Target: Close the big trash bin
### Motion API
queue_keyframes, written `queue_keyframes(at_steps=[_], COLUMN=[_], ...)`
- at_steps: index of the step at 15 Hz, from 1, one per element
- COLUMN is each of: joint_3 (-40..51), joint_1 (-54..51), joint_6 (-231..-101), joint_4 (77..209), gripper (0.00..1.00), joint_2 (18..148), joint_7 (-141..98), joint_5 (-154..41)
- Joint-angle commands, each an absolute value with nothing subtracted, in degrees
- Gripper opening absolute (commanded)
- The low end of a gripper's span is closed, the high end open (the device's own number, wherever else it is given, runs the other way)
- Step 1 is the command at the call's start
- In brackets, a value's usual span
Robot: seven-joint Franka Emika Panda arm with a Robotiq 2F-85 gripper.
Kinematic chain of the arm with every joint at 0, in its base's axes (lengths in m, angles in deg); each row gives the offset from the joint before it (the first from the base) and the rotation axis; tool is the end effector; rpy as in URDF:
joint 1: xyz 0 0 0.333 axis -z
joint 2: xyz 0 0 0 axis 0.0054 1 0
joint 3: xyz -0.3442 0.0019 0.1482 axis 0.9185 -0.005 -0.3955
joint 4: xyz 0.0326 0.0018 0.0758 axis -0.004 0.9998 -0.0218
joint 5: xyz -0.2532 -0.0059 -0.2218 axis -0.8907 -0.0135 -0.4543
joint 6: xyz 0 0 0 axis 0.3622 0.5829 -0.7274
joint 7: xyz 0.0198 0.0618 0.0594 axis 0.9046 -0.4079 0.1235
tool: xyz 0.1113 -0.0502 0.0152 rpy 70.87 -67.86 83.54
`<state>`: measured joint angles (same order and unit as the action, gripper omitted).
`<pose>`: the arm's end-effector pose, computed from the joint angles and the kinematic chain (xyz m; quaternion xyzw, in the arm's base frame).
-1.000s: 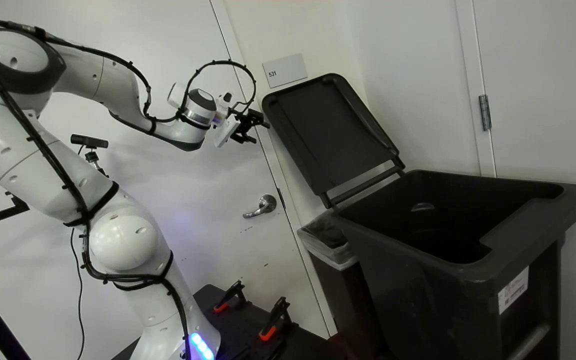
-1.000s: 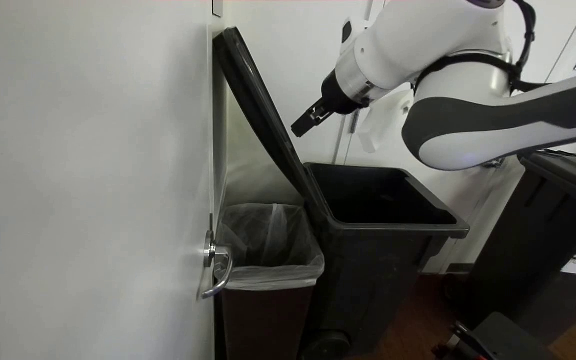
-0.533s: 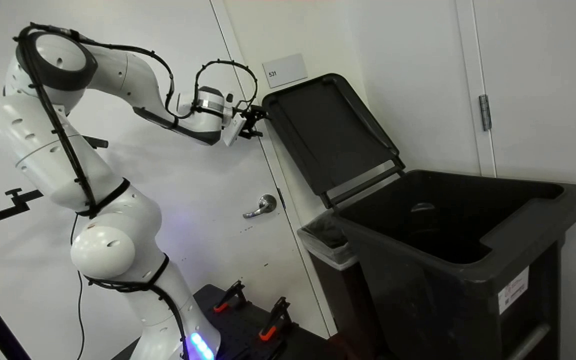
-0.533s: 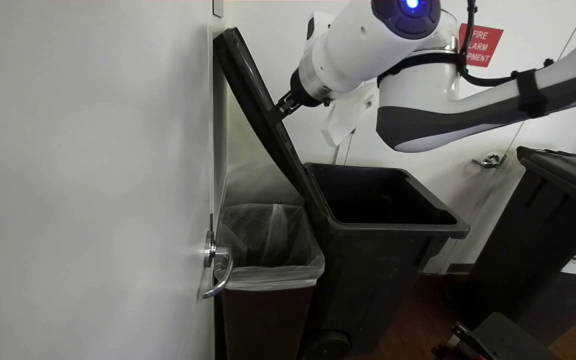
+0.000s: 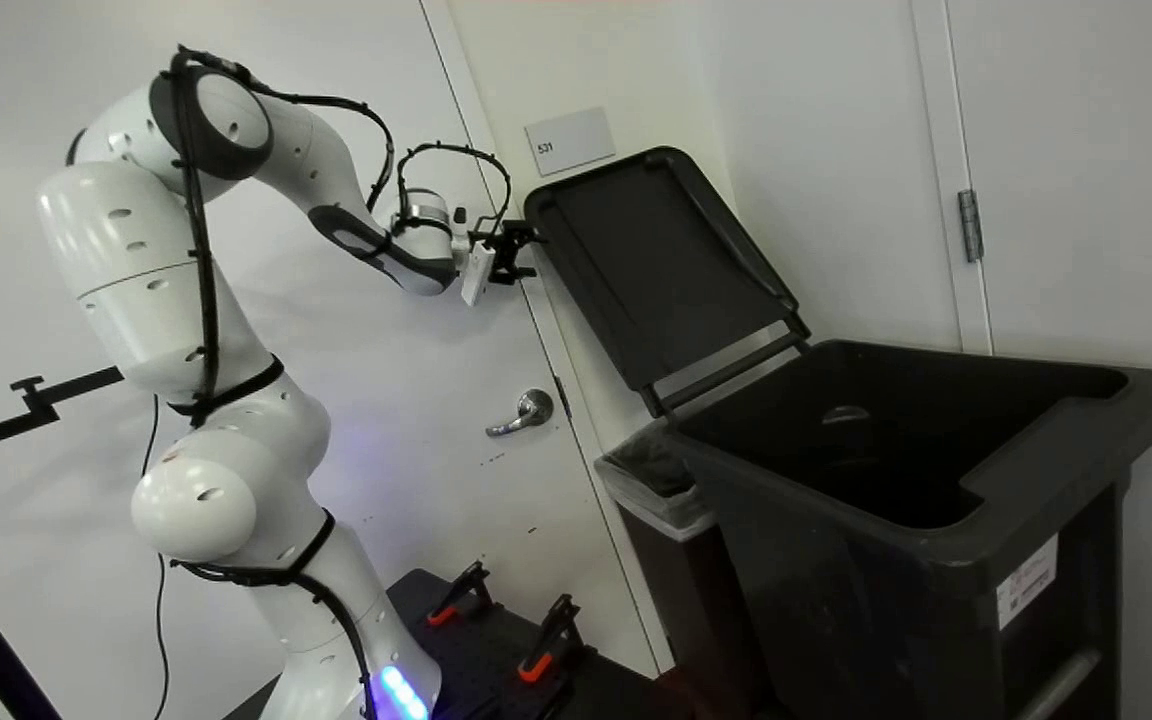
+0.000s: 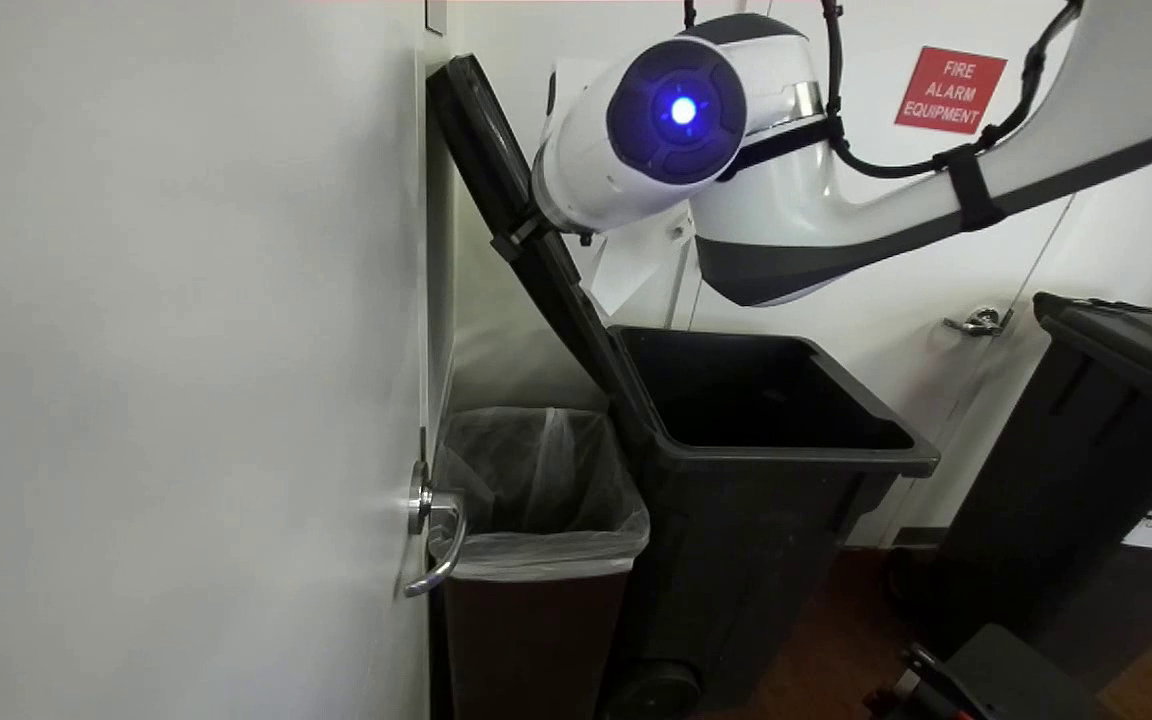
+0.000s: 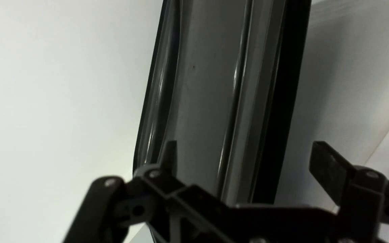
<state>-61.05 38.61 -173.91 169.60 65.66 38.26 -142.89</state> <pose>0.4935 0.2136 0.5508 0.8077 0.1914 0.4775 0.2880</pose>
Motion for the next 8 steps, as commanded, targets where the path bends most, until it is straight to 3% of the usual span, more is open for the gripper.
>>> queue_keyframes(at_steps=[1,8], joint_3=[-50.89,-25.13], joint_1=[24.76,-1.04], joint_6=[-166.17,-166.58], joint_4=[165.97,157.41], gripper=[1.0,1.0], joint_2=[74.74,81.38], joint_7=[39.92,41.57], joint_5=[-149.45,-149.75])
